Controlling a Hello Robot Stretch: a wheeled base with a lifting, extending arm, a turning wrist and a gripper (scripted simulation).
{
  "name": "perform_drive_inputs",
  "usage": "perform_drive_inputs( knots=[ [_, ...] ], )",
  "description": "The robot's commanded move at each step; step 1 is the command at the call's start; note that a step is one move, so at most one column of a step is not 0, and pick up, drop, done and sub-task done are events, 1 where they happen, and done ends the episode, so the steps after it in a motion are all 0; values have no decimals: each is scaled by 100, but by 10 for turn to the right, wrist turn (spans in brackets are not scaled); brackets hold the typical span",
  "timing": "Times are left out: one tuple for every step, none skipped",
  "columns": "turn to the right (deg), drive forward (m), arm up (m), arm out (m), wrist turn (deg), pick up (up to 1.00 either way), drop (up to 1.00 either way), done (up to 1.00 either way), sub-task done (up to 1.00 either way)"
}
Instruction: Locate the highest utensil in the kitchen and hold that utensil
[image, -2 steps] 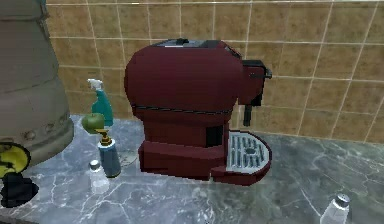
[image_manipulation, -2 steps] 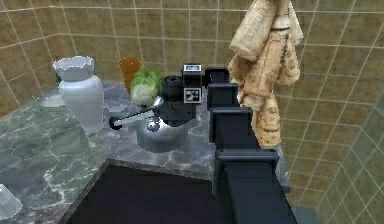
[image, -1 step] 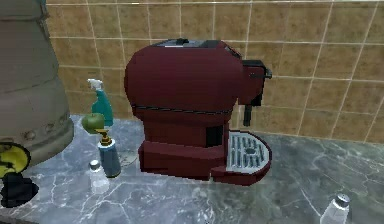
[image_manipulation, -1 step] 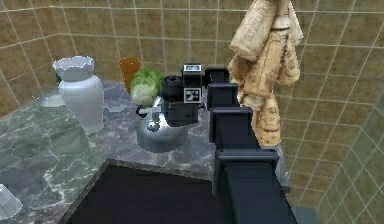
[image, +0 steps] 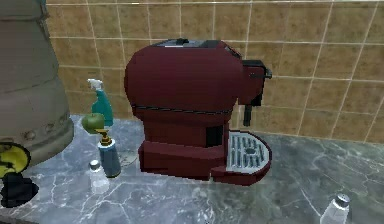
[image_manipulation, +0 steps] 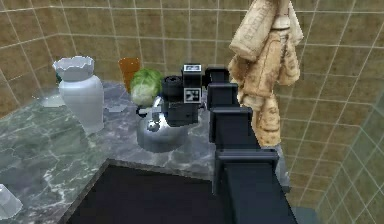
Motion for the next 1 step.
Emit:
perform_drive_inputs(
  knots=[
    [0, 0, 0, 0, 0, 0, 0, 100, 0]
  ],
)
